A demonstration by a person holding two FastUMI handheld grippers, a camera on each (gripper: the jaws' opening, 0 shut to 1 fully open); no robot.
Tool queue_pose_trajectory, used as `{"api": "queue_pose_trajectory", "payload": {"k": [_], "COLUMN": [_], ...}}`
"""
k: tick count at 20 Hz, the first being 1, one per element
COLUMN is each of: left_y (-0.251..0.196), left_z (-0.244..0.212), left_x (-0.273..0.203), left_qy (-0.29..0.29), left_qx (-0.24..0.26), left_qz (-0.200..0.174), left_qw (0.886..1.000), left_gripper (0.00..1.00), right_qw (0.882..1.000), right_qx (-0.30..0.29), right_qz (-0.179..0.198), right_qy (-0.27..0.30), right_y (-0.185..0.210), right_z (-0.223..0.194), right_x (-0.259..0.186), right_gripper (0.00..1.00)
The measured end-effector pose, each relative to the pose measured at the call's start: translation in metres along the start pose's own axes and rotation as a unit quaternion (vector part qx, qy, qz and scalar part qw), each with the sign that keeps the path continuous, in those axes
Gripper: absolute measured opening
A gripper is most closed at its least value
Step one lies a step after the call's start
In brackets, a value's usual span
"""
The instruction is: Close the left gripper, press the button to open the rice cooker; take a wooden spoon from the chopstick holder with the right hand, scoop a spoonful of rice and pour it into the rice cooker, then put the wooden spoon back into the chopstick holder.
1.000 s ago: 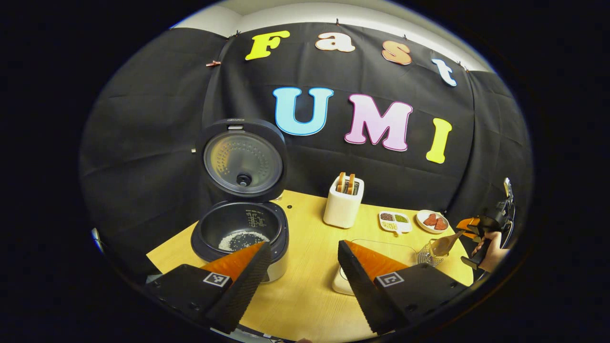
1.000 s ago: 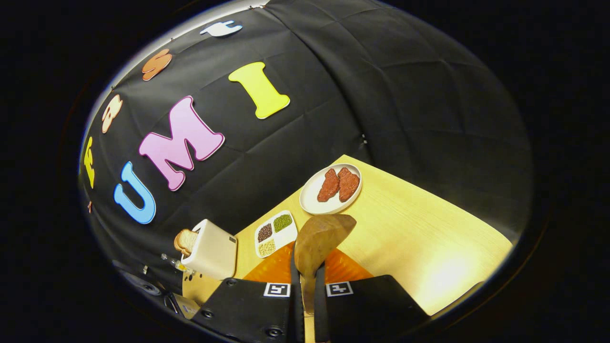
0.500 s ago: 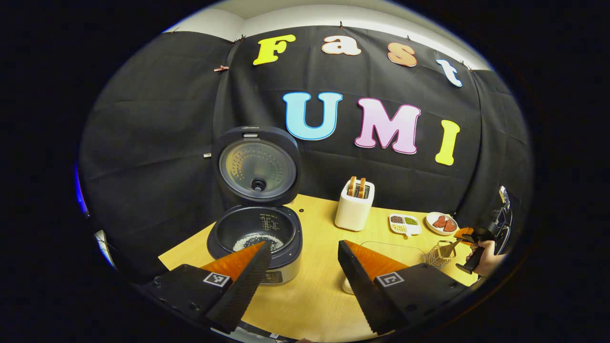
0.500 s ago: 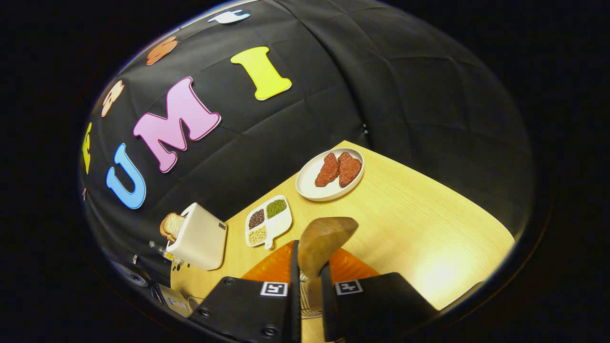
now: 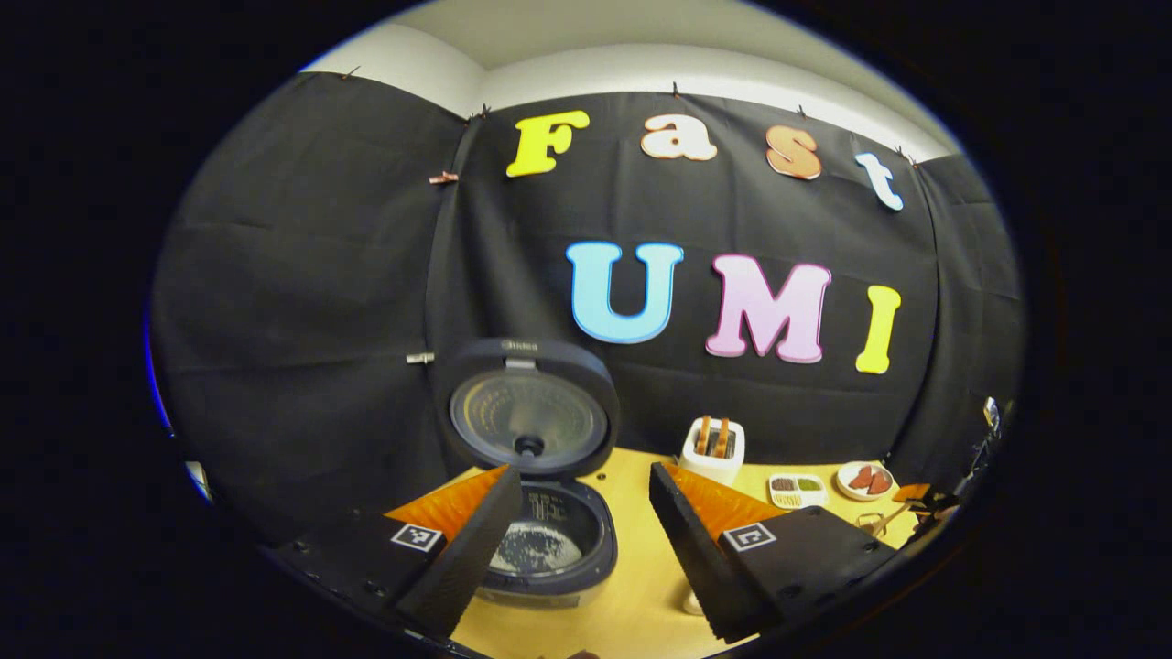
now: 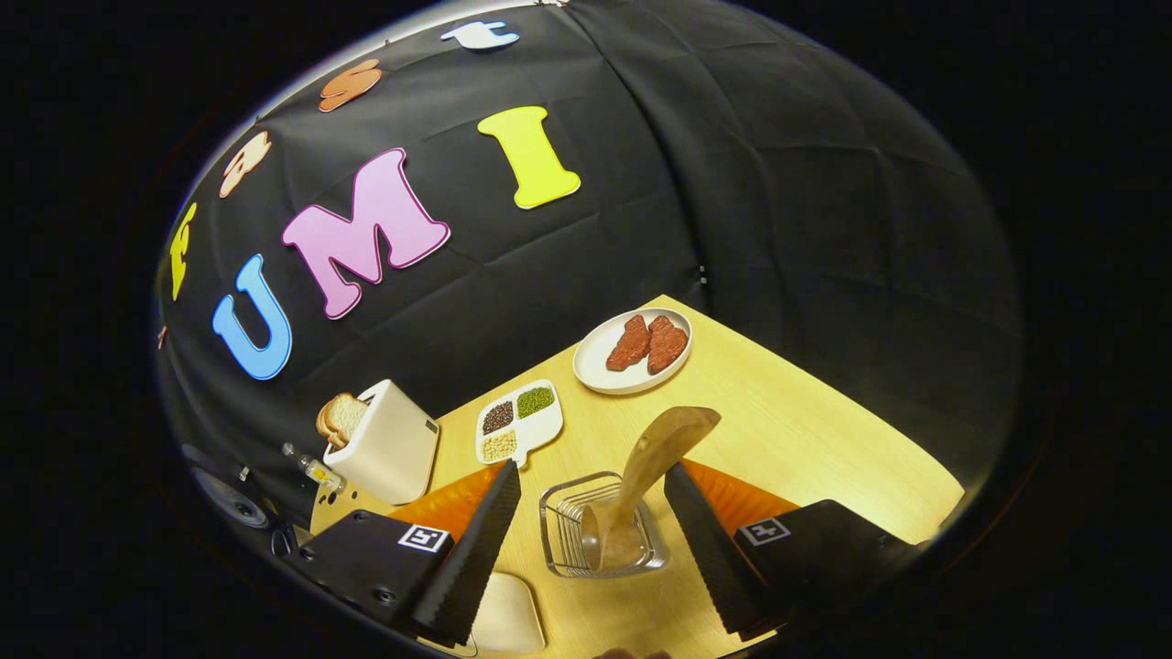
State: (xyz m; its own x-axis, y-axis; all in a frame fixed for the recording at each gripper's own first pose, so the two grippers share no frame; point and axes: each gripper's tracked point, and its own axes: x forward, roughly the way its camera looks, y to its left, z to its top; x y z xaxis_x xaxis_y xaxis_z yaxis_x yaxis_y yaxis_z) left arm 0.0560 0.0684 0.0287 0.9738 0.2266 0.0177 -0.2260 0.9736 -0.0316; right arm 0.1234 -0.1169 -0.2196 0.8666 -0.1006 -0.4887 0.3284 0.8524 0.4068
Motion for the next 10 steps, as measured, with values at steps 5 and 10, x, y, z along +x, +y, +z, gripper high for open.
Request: {"api": "queue_pose_trajectory", "payload": {"k": [5, 10], "left_y": [0.028, 0.04], "left_z": [0.035, 0.062], "left_x": [0.034, 0.072], "left_qy": [-0.054, -0.102], "left_qx": [0.052, 0.063], "left_qz": [0.009, -0.008], "left_qw": [0.997, 0.993], "left_gripper": [0.95, 0.95], "right_qw": [1.0, 0.998], "right_qx": [-0.017, -0.058], "right_qz": [-0.017, -0.018], "right_qy": [-0.013, -0.01], "right_y": [-0.005, 0.01], "right_z": [0.001, -0.022], "right_x": [-0.042, -0.083], "right_gripper": [0.98, 0.99]}}
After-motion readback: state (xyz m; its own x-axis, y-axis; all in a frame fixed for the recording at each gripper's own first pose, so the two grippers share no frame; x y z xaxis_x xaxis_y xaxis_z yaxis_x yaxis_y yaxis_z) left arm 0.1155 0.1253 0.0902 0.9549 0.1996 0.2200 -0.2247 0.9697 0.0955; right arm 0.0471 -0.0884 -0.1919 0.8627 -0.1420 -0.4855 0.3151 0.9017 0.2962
